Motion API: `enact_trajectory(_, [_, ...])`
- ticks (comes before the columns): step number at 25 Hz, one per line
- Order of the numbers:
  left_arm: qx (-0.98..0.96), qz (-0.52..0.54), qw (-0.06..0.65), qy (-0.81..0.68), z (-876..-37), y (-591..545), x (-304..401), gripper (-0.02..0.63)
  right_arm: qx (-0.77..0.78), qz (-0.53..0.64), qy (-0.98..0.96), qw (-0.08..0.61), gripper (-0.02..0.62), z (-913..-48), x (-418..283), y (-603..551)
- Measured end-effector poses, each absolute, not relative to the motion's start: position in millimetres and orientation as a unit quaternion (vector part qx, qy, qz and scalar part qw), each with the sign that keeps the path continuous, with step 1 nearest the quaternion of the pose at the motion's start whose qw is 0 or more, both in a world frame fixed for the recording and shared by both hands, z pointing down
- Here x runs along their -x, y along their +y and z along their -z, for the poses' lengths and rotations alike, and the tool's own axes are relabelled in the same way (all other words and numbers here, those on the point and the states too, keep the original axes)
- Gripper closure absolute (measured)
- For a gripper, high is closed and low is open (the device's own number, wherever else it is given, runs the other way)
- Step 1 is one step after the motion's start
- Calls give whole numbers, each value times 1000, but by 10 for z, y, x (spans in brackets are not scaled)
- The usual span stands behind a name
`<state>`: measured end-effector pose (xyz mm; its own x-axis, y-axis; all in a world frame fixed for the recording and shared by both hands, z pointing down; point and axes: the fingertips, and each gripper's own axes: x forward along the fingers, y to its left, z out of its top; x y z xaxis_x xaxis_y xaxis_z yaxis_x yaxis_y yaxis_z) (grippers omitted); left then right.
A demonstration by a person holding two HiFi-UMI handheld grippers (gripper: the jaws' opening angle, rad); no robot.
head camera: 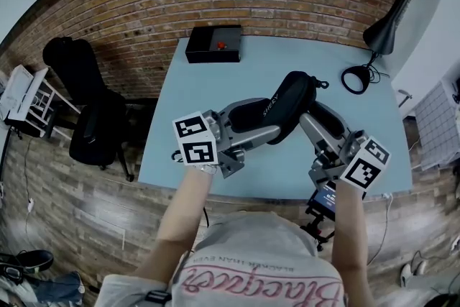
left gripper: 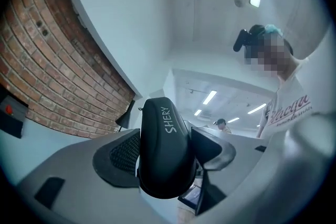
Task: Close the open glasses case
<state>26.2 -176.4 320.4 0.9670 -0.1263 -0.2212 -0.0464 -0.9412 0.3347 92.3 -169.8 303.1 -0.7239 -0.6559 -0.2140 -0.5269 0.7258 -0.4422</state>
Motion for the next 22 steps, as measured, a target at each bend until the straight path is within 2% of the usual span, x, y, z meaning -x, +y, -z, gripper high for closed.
enact_trajectory(11, [-951,226,210,0,-2994,-1753,-149,293,379,183,905,58,402,-3407,-760,-1821])
enact_trajectory(14, [-954,215,208,-9,-3037,-1757,-238,291,389,186,900,65,420,-3423,-697,-1865])
enact_trajectory(19, [-983,99,115,-106,-3321,-1852,-379,291,464,175,866,62,489,-3438,-910,-2008])
enact_trajectory(22, [-983,75,75,-152,-3340,-1921,-388,291,500,157,850,45,491,-3470,-1023,-2060])
